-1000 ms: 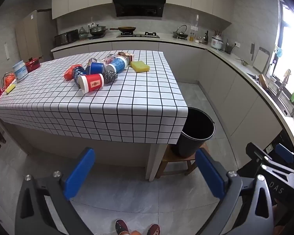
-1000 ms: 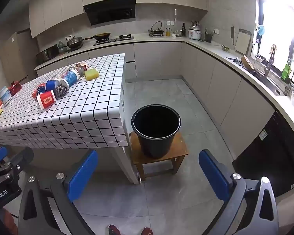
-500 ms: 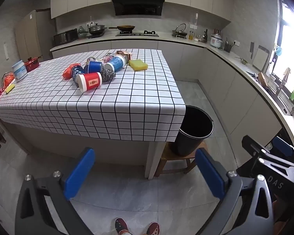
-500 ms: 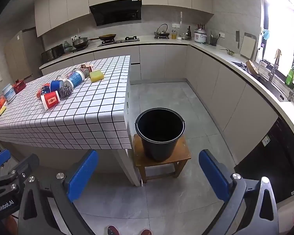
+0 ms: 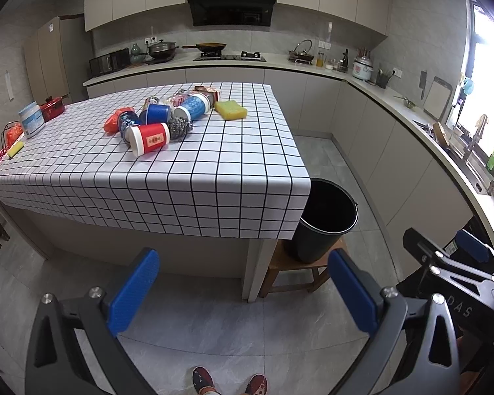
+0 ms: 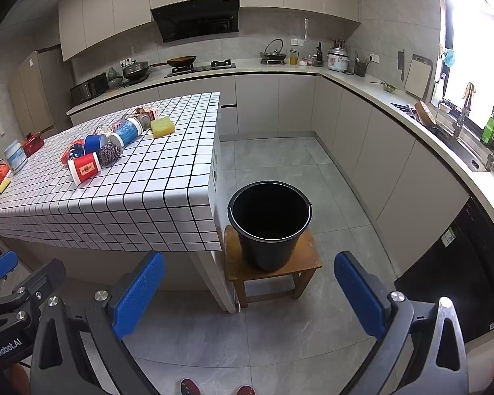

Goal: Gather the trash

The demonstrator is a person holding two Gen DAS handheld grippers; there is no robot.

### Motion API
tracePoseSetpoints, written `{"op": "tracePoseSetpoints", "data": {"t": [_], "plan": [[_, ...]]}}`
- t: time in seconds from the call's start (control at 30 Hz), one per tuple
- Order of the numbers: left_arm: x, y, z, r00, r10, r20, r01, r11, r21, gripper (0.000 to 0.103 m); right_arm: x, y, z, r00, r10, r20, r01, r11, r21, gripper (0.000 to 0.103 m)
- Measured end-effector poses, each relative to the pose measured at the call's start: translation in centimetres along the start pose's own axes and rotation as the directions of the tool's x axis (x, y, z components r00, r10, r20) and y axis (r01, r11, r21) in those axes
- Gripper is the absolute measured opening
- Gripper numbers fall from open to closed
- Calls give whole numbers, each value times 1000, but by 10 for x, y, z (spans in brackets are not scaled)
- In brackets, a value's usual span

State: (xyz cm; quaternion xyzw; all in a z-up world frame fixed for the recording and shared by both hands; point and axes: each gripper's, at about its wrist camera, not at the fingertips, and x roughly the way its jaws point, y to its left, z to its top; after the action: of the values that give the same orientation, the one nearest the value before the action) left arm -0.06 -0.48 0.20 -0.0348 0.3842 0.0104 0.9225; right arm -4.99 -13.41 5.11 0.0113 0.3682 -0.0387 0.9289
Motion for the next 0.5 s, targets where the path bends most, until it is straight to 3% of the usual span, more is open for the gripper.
{"op": "tracePoseSetpoints", "data": {"t": [0.5], "plan": [[2, 4, 2, 1000, -3, -5, 3, 1000, -7, 103, 2, 1, 0, 1000, 7, -3, -7, 1000, 2, 103]]}}
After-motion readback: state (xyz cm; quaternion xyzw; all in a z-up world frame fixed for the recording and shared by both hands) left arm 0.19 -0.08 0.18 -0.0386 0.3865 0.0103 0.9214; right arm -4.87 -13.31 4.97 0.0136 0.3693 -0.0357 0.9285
